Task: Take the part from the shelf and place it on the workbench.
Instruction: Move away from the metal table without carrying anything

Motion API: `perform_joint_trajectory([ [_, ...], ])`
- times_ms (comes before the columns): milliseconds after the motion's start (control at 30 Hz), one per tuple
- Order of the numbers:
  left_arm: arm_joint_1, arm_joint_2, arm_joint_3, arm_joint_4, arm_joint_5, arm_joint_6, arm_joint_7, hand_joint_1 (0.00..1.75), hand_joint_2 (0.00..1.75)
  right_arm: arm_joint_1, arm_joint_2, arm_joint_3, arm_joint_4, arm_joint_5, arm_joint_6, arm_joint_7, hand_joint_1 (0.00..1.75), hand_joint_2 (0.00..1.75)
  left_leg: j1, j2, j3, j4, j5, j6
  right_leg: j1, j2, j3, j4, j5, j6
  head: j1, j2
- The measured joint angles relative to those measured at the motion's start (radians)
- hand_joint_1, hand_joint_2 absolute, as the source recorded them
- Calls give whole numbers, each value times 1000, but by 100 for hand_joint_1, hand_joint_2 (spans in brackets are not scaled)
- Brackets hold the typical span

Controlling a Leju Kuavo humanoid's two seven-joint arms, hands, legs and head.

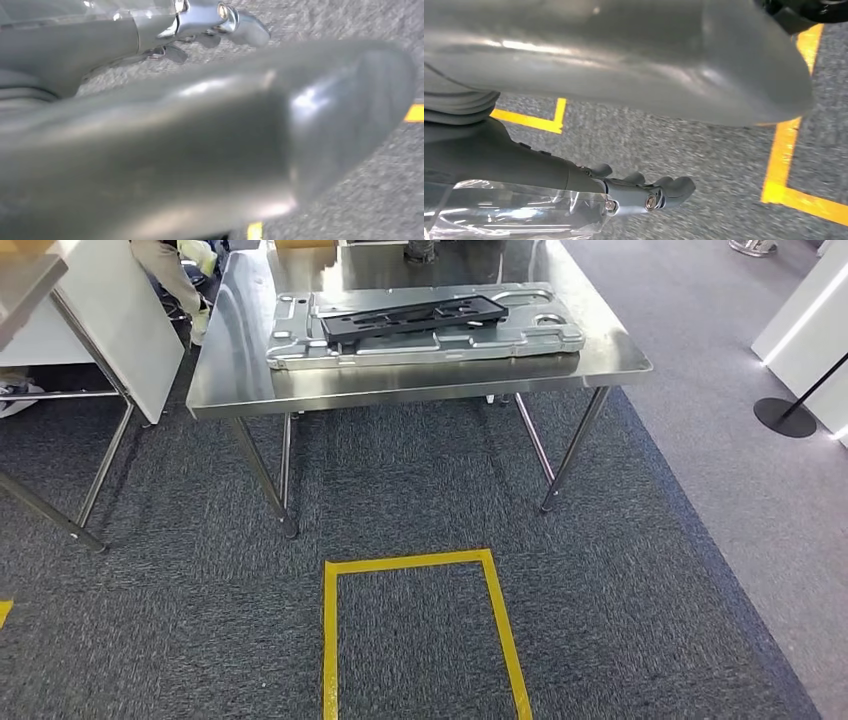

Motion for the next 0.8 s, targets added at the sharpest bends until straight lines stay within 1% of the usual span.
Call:
perform_joint_trajectory([
  [33,1,0,0,0,0,-1,-1,0,0,0,0,0,0,-2,4,1,0,0,0,0,-15,1,10,-1,-1,0,-3,43,0,2,0,0],
  [67,1,0,0,0,0,-2,0,0,0,0,1,0,0,-6,9,5,0,0,-1,1,-28,2,19,-3,-2,0,8,54,21,2,0,0],
  [100,1,0,0,0,0,-2,1,0,0,0,1,-1,1,-11,17,12,0,0,-1,1,-40,3,28,-5,-3,0,40,24,51,0,0,0],
  [133,0,0,0,0,0,-3,4,0,0,0,1,-1,1,-16,26,21,0,0,-1,1,-48,4,36,-8,-3,0,90,-39,76,-3,0,0],
  [167,0,0,0,0,0,-2,7,0,0,-1,1,-2,2,-21,33,30,0,0,-2,1,-54,6,42,-11,-2,0,153,-127,81,-8,0,0],
  [200,-1,-1,0,0,0,-2,10,0,0,-2,1,-4,2,-25,39,37,0,0,-3,1,-59,9,48,-15,0,0,208,-211,77,-15,-1,0],
  [233,-1,-1,0,0,0,-1,11,0,0,-3,1,-4,3,-27,43,42,0,0,-4,1,-61,10,53,-21,3,0,244,-270,67,-21,-1,0],
  [267,-2,-1,0,0,0,-1,12,0,0,-4,1,-5,3,-29,45,44,0,0,-4,1,-64,11,59,-27,6,0,262,-302,57,-28,-1,0],
  [333,-2,-1,0,0,0,-1,13,0,0,-5,2,-6,5,-30,47,47,0,0,-3,0,-67,15,64,-40,6,-1,258,-310,64,-43,-2,0],
  [367,-2,0,0,0,0,-1,13,0,0,-5,3,-6,5,-30,47,47,0,0,-1,-2,-73,28,53,-46,5,-2,254,-311,69,-51,-3,0],
  [400,-1,0,0,0,0,-1,13,0,0,-5,4,-6,6,-30,47,48,0,0,0,-4,-86,59,29,-51,4,-3,250,-313,75,-59,-5,0],
  [433,-1,-1,0,0,0,-1,13,0,0,-5,5,-6,6,-30,47,49,0,0,2,-6,-109,113,-9,-55,4,-5,244,-314,80,-64,-7,0],
  [467,0,-1,0,0,0,-1,13,0,0,-5,5,-6,7,-30,47,50,0,0,3,-7,-137,184,-51,-59,7,-5,237,-313,84,-68,-9,0],
  [500,1,-1,0,0,0,-1,13,0,0,-4,5,-6,7,-30,47,50,0,0,4,-7,-164,256,-86,-61,9,-5,230,-311,88,-71,-9,0],
  [533,2,-1,0,0,0,-1,13,0,0,-3,5,-6,8,-30,47,50,0,0,4,-7,-181,307,-104,-63,12,-5,224,-309,91,-72,-9,0],
  [567,3,-1,0,0,0,-1,13,0,0,-3,6,-6,8,-30,47,50,0,0,4,-7,-177,318,-99,-62,14,-5,219,-305,93,-72,-9,0],
  [600,3,-1,0,0,0,-1,13,0,0,-2,6,-6,9,-30,47,50,0,0,4,-7,-153,286,-76,-59,15,-4,216,-301,93,-72,-9,0],
  [633,3,-1,0,0,0,-1,13,0,0,-2,6,-6,9,-30,47,50,0,0,3,-7,-112,217,-42,-54,17,-4,214,-297,93,-71,-9,0],
  [667,3,0,0,0,0,-1,13,0,0,-2,7,-6,10,-30,47,50,0,0,1,-8,-67,139,-17,-47,18,-4,212,-293,92,-70,-9,0],
  [700,3,0,0,0,0,-1,13,0,0,-3,9,-6,10,-30,47,50,0,0,-1,-7,-32,77,0,-41,19,-3,209,-290,92,-67,-9,0],
  [733,3,1,0,0,0,-1,13,0,0,-3,10,-6,11,-30,47,50,0,0,-3,-7,-12,36,7,-35,20,-3,206,-287,92,-63,-9,0],
  [767,3,2,0,0,0,-1,13,0,0,-4,11,-6,11,-30,47,50,0,0,-6,-7,-6,20,4,-30,20,-4,204,-286,93,-59,-9,0],
  [800,3,2,0,0,0,0,13,0,0,-5,12,-7,11,-30,47,50,0,0,-7,-7,-8,16,6,-27,20,-4,202,-285,95,-54,-9,0],
])
